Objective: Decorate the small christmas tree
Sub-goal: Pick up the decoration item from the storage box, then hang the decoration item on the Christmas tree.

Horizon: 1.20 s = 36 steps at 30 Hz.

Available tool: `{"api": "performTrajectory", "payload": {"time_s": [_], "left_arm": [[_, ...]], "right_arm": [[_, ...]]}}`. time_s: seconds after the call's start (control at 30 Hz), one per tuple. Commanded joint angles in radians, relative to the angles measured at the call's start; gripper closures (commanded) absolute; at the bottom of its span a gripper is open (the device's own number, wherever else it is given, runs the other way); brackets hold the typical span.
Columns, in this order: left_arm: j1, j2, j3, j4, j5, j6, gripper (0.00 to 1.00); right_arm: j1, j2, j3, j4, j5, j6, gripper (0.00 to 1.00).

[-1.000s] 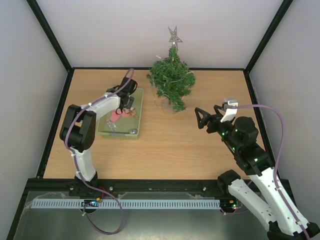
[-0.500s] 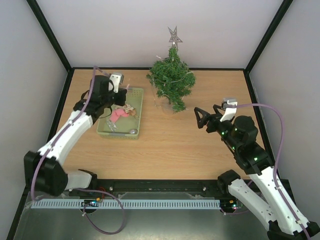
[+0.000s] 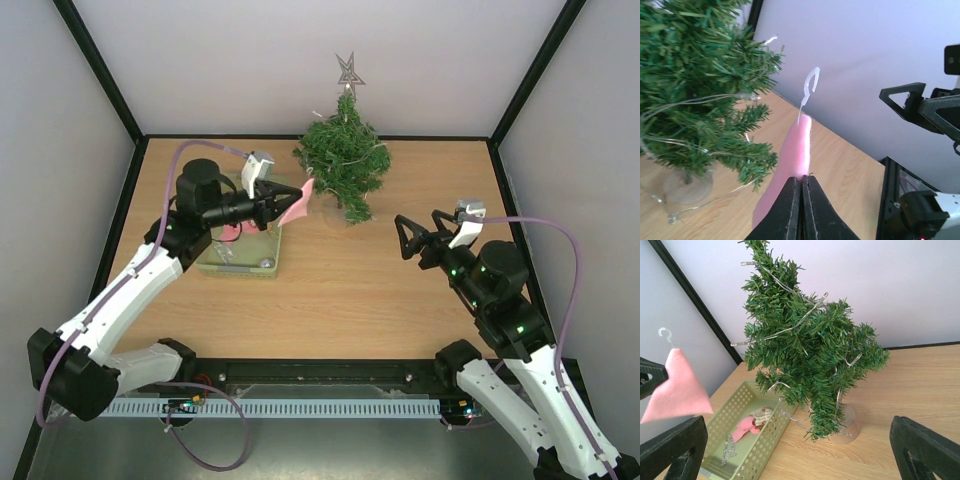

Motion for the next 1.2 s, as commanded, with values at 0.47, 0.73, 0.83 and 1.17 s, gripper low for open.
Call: {"api": "performTrajectory", "payload": {"time_s": [0.47, 0.73, 0.83, 1.17], "left_arm": [[-0.181, 0.048, 0.020, 0.291, 0.236, -0.204, 0.97], [-0.349, 0.084, 0.007, 0.538, 0.227, -0.350, 0.98], [-0.370, 0.091, 0.012, 0.575, 0.210, -0.368, 0.97], [-0.388, 0.104, 0.001, 0.660, 0.186, -0.423, 0.97]], "right_arm": [[-0.002, -0.019, -0.161, 0.447, -0.502, 0.205, 0.17], [-0.001, 0.007, -0.229, 0.822, -0.686, 0.395, 0.34], [-0.001, 0.004, -0.238, 0.857, -0.701, 0.403, 0.31], [0.005, 0.041, -0.237, 0.951, -0.765, 0.444, 0.49]]}}
